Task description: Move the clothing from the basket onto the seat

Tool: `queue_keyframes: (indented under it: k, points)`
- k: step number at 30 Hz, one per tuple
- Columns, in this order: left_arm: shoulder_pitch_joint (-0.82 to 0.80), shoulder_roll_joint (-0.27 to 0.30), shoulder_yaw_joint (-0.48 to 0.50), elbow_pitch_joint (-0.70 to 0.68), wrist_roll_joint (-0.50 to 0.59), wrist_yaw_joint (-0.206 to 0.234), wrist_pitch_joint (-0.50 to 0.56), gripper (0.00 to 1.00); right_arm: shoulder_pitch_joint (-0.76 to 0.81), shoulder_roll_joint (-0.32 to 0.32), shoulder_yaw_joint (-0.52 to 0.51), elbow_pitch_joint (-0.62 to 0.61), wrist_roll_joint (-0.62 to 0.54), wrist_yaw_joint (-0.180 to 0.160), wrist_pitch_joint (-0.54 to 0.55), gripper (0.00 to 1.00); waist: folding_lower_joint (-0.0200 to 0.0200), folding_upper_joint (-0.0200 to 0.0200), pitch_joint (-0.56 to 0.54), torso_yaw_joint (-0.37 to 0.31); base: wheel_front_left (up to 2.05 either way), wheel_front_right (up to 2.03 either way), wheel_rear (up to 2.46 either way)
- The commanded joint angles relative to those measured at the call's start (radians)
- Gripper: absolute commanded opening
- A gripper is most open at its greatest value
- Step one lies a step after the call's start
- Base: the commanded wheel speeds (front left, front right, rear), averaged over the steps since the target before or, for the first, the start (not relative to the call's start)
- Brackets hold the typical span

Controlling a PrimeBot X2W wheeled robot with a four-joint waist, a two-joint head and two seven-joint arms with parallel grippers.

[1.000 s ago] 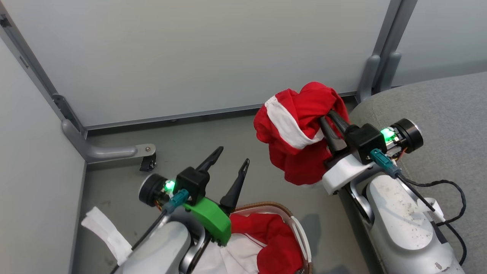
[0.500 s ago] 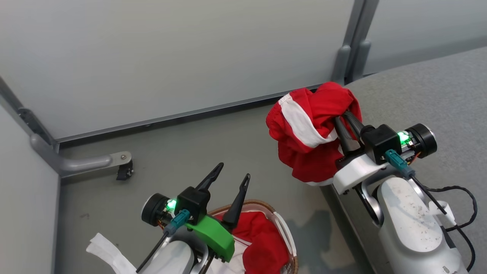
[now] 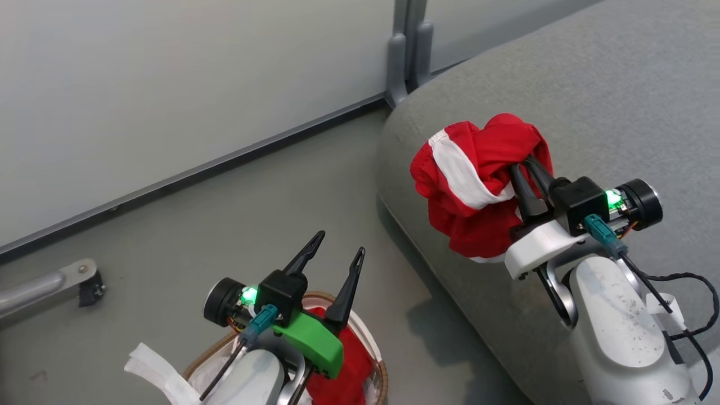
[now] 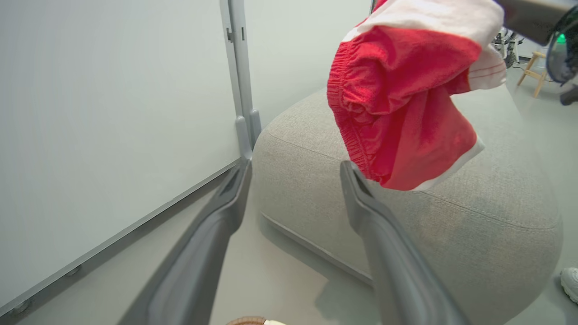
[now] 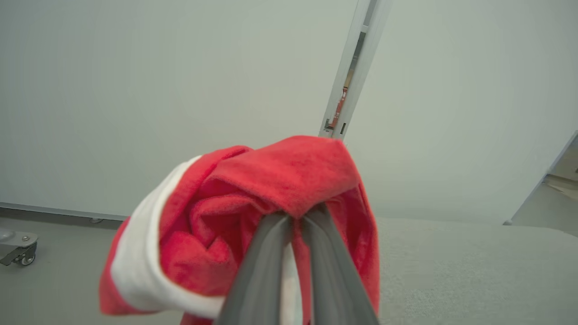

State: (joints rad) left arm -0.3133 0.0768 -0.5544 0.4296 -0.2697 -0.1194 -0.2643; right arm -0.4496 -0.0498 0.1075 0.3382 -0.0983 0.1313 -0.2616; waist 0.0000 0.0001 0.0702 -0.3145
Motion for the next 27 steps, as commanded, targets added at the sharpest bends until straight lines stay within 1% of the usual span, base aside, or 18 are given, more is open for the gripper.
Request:
queue_keyframes:
  k: [1,5,8,12,15,19,21,25,27]
  points:
    - [-0.018,0.001,0.003,0.006,0.012,-0.004,0.000,1.00,-0.007,-0.001,-0.007,-0.004,0.003,-0.001,-0.005,0.00,0.0000,-0.0001,0.071,-0.092,0.00,0.00,0.00]
    - [-0.028,0.000,-0.004,0.011,0.027,-0.009,0.000,1.00,-0.005,-0.001,-0.026,-0.006,0.012,-0.001,-0.005,0.00,0.0000,-0.0001,0.100,-0.113,0.00,0.00,0.00]
    - [-0.041,0.005,-0.011,0.005,0.039,-0.010,0.000,1.00,-0.025,-0.001,-0.049,-0.010,0.011,-0.001,-0.005,0.00,0.0000,-0.0001,0.130,-0.110,0.00,0.00,0.00]
    - [-0.070,0.013,-0.022,-0.004,0.049,-0.012,0.000,1.00,-0.086,-0.001,-0.116,-0.026,-0.015,-0.001,-0.005,0.00,0.0000,-0.0001,0.189,-0.079,0.00,0.00,0.00]
    - [-0.100,0.023,-0.036,-0.009,0.060,-0.013,0.000,1.00,-0.161,-0.022,-0.160,-0.038,-0.039,-0.001,-0.005,0.00,0.0000,-0.0001,0.247,-0.044,0.00,0.00,0.00]
    - [-0.157,0.042,-0.053,-0.016,0.068,-0.013,0.000,1.00,-0.299,-0.079,-0.219,-0.045,-0.053,-0.001,-0.005,0.00,0.0000,-0.0001,0.356,0.015,0.00,0.00,0.00]
    - [-0.189,0.052,-0.062,-0.021,0.071,-0.012,0.000,1.00,-0.373,-0.124,-0.248,-0.036,-0.061,-0.001,-0.005,0.00,0.0000,-0.0001,0.414,0.044,0.00,0.00,0.00]
    - [-0.245,0.071,-0.061,-0.049,0.082,-0.012,0.000,1.00,-0.515,-0.210,-0.291,0.013,-0.061,-0.001,-0.005,0.00,0.0000,-0.0001,0.524,0.094,0.00,0.00,0.00]
    - [-0.267,0.080,-0.057,-0.065,0.088,-0.012,0.000,1.00,-0.575,-0.253,-0.311,0.063,-0.048,-0.001,-0.005,0.00,0.0000,-0.0001,0.572,0.113,0.00,0.00,0.00]
